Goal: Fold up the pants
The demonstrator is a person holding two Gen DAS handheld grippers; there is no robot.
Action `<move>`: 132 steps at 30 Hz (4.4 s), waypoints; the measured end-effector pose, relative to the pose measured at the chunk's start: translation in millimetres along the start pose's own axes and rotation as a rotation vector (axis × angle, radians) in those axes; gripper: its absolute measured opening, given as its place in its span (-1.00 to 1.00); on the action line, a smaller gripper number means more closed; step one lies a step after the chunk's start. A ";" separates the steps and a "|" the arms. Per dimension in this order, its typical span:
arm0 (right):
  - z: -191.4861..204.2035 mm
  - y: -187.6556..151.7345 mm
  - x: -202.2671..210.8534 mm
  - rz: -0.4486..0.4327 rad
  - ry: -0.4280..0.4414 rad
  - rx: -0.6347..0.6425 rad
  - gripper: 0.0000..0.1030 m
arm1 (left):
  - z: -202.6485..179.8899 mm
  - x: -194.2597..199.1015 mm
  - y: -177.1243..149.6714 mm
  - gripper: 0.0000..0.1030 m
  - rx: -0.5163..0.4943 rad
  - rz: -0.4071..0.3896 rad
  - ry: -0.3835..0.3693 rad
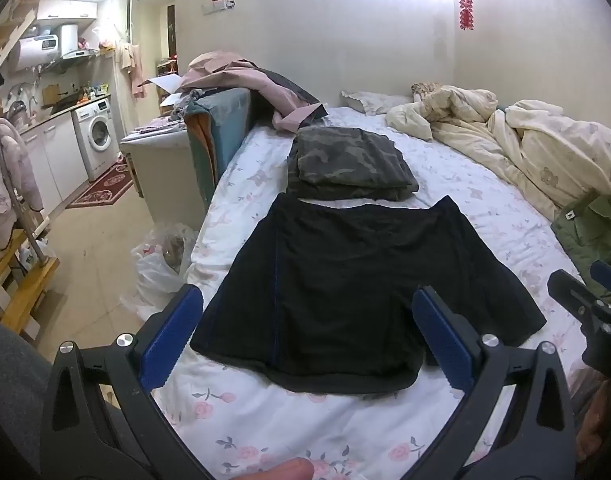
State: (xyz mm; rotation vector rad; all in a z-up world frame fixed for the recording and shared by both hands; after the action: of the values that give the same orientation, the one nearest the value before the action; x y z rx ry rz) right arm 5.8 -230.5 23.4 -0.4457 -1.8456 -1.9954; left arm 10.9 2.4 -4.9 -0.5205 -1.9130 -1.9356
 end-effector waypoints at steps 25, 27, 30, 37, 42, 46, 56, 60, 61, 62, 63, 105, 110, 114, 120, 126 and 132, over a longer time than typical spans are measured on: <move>-1.4 -6.5 -6.5 0.012 0.006 0.002 1.00 | 0.6 2.0 1.3 1.00 0.009 -0.005 -0.006; -0.6 -6.9 -6.2 0.012 0.005 0.006 1.00 | 0.5 2.1 0.8 1.00 0.009 -0.006 -0.006; -1.5 -6.4 -6.0 0.013 0.003 0.005 1.00 | 0.1 2.0 0.9 1.00 0.009 -0.008 -0.004; -1.7 -6.0 -5.8 0.012 0.004 0.005 1.00 | 0.2 2.1 1.8 1.00 0.008 -0.006 -0.005; -1.9 -6.0 -5.4 0.013 0.002 0.001 1.00 | 0.1 2.0 0.8 1.00 0.004 -0.007 -0.004; -2.8 -4.9 -5.4 0.014 0.002 0.001 1.00 | -0.9 2.2 1.4 1.00 0.004 -0.007 -0.004; -2.9 -3.8 -4.1 0.013 0.006 -0.003 1.00 | -2.3 1.4 0.7 1.00 -0.001 -0.008 -0.001; -2.7 -3.3 -4.0 0.015 0.007 -0.004 1.00 | -2.7 1.2 0.6 1.00 0.000 -0.009 -0.001; -2.6 -3.6 -4.1 0.013 0.008 -0.001 1.00 | -2.8 1.1 0.6 1.00 0.001 -0.007 -0.002; -2.3 -3.8 -4.1 0.013 0.007 -0.001 1.00 | -2.9 1.1 0.6 1.00 0.000 -0.007 -0.002; -2.2 -3.6 -3.9 0.013 0.007 0.000 1.00 | -3.0 1.3 0.5 1.00 -0.001 -0.007 0.000; -199.6 -104.8 -118.5 0.415 -0.129 -0.899 0.72 | -58.1 -108.4 67.5 1.00 -0.062 0.212 -0.030; -191.5 -98.5 -145.5 0.427 -0.104 -0.843 0.69 | -73.7 -125.4 68.3 1.00 -0.094 0.217 -0.024; -198.5 -95.6 -153.7 0.397 -0.134 -0.844 -0.88 | -89.6 -149.9 74.0 1.00 -0.107 0.259 -0.031; -203.2 -64.9 -110.9 0.221 -0.075 -0.778 -0.90 | -134.2 -205.1 94.3 1.00 -0.138 0.381 -0.109; -209.2 -61.9 -101.7 0.190 -0.075 -0.830 -0.90 | -218.6 -281.1 106.7 0.98 -0.189 0.522 -0.178; -189.5 -62.0 -121.5 0.258 -0.067 -0.752 -0.90 | -303.6 -353.3 84.2 0.60 -0.196 0.658 -0.244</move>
State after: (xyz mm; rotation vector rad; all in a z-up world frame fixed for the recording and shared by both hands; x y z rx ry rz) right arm 87.5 -407.6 -105.0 -0.9081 -0.9350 -2.4393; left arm 357.4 -301.2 -113.4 -1.3057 -1.4129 -1.6637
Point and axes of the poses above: each gripper's, at about its wrist camera, not at the fingertips, and x roughly against the way its jaws point, z to its left, y to its top, the point moved 1 cm from there along -x, roughly the way its jaws point, and after that the axes turned 5 degrees about -z, right-handed, at the moved point
